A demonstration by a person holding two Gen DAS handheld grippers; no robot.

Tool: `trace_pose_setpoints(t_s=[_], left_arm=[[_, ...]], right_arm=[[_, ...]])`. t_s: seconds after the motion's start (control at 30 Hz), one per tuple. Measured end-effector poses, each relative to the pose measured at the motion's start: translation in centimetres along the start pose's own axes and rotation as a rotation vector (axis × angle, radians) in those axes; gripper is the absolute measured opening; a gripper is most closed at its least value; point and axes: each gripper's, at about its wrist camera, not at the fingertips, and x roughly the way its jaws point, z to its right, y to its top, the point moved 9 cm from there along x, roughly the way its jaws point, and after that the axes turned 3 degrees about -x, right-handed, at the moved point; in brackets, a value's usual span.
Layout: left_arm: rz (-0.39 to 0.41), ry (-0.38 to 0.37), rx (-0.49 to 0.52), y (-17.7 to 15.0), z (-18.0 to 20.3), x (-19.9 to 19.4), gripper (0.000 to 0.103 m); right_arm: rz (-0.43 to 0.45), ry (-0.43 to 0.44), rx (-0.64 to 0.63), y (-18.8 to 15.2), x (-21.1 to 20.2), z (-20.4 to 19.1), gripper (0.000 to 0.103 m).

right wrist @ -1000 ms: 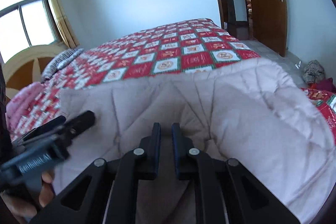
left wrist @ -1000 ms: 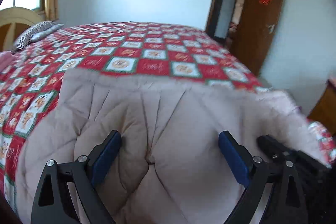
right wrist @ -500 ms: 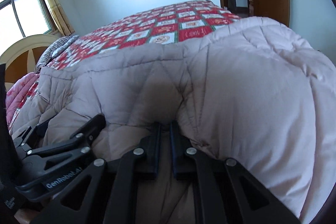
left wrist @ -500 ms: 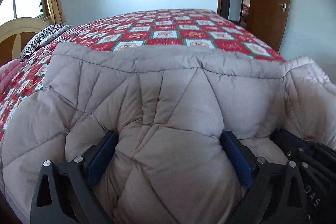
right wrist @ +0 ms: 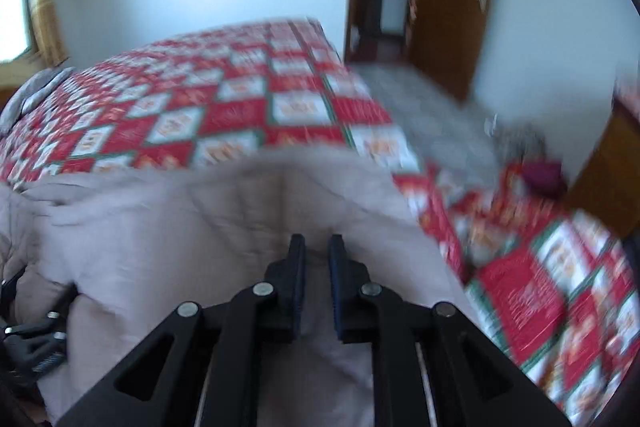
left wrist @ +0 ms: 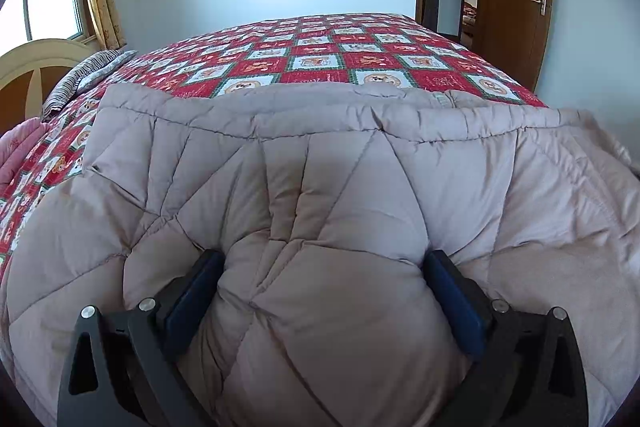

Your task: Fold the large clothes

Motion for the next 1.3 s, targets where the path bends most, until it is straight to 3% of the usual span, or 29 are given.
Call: trace_pose_setpoints(t_s=[0.1,0.27,0.37,0.47,0.7,0.83,0.9,1.07,1.17,1.3], left_arm=[[0.001,0.000,0.002,0.1,0.1,0.0,0.101],[0.005,-0.006,-0.002,0.1,0.1,-0.1,0.101],[0.003,-0.026,0.000,0.1,0.1,-0.6,0.101],[0.010,-0.079,0.005,-0.1,-0.1,-2.1,0.101],[0.069,-0.154,-0.041,-2.3,-3.4,-9.8,0.101],[0.080,-0.110,-0.158,-5.4,-9.1,-12.4,0.101],[0.076,-0.107,-0.222,-6.9,-11.3,-13.2,0.101],[0.086,-0.100,-0.380,-10.4,-15.4,-15.2,0.101],[0.101,-0.151,-0.473,-11.6,-16.1,-15.8,0.101],[0.061,-0.311,-0.581,-11.1,-14.6,-14.2,0.101]], right_arm=[[-0.011,0.028,0.057,-0.2,1.6,0.6,0.005],[-0.014,-0.068,-0.023,0.0,2.0,-0.6,0.006],[-0.011,-0.083,-0.018,-0.2,-0.3,-0.1,0.007],[0.126,0.012,-0.032,-0.5,-5.4,-2.3,0.010],[0.194,0.222,-0.214,-6.0,-9.8,-12.3,0.010],[0.065,0.207,-0.216,-9.6,-5.0,-13.8,0.010],[0.091,0.199,-0.219,-10.1,-4.0,-13.6,0.009],[0.053,0.181,-0.233,-10.1,-4.1,-13.2,0.009],[0.095,0.199,-0.200,-9.1,-6.7,-13.3,0.008],[0.180,0.237,-0.235,-8.9,-9.8,-15.6,0.008]])
